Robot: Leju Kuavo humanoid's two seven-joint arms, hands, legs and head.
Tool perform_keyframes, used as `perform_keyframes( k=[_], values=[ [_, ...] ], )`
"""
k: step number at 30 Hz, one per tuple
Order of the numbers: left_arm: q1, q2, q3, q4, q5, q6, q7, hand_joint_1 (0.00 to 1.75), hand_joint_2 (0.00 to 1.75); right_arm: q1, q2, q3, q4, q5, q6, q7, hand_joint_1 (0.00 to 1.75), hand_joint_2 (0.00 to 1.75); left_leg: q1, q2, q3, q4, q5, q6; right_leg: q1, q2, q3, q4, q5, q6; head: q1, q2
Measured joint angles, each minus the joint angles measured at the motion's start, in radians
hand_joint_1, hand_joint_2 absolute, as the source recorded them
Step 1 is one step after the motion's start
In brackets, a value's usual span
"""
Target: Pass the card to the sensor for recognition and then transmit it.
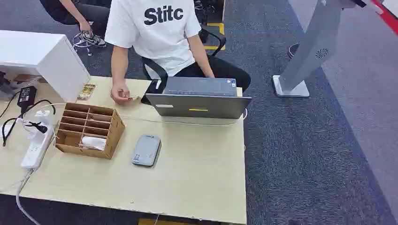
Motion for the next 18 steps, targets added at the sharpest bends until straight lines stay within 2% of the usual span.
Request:
perform_keyframes(
  k=[9, 18],
  values=[
    [0.079, -0.017, -0.130, -0.277, 0.008, 0.020, -0.021, 0.00, 1.75, -0.006, 0.015, -0.114, 0.000, 0.063, -0.011, 0.000, 0.00, 1.75, 0.000, 0.000, 0.000, 0.000, 0.000, 0.000, 0.000, 0.000, 0.000, 0.000, 0.000, 0.000, 0.000, 0.000],
    [0.170, 0.023, -0.320, -0.548, 0.003, 0.100, -0.043, 0.00, 1.75, -0.015, 0.031, -0.221, 0.001, 0.126, -0.021, 0.004, 0.00, 1.75, 0.000, 0.000, 0.000, 0.000, 0.000, 0.000, 0.000, 0.000, 0.000, 0.000, 0.000, 0.000, 0.000, 0.000]
  ],
)
